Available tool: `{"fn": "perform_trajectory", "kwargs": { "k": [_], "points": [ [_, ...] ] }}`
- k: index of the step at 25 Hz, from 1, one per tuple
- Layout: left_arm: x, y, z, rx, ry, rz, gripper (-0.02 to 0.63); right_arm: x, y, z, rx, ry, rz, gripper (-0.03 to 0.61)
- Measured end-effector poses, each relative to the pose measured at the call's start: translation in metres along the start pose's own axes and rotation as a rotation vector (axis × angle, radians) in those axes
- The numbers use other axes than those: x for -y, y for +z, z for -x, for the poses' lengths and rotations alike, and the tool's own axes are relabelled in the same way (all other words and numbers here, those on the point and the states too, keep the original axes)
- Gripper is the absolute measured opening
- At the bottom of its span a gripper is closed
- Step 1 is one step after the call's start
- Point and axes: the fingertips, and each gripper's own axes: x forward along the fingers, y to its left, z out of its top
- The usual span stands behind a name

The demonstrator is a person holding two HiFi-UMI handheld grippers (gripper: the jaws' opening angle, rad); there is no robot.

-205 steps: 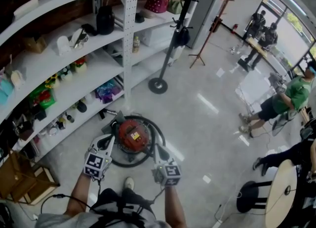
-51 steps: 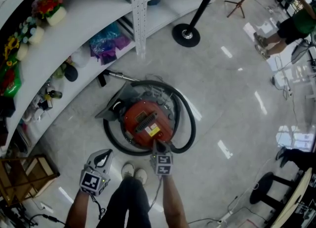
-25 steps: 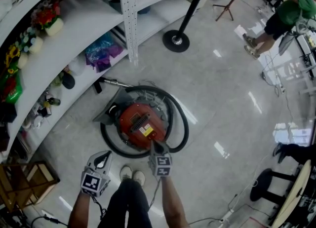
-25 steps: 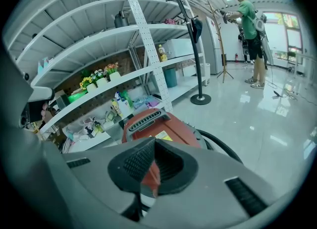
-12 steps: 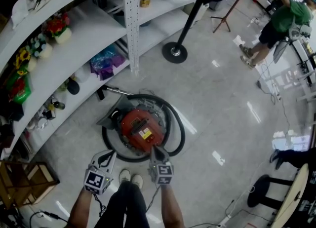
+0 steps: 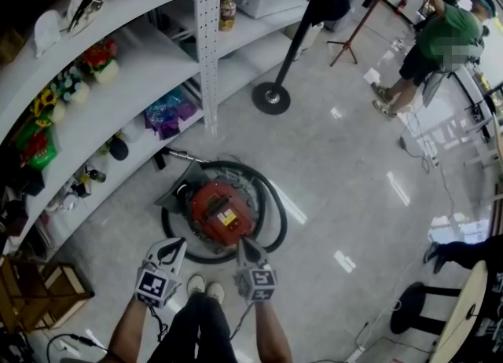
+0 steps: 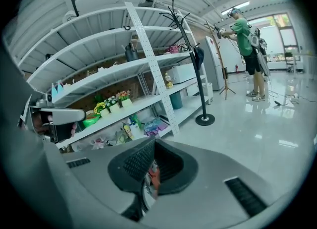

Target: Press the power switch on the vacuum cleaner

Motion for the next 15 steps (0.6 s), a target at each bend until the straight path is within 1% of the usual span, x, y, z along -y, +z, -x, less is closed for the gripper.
{"fn": "perform_trajectory", "kwargs": {
  "k": [11, 15],
  "points": [
    [0.007, 0.044, 0.028, 0.03, 0.007, -0.027, 0.006, -0.034, 0.051, 0.052, 0.049, 0.016, 0.001, 0.012],
    [0.009, 0.062, 0.038, 0.043, 0.009, -0.035, 0.006, -0.044, 0.064, 0.065, 0.052, 0.016, 0.011, 0.012]
  ]
}}
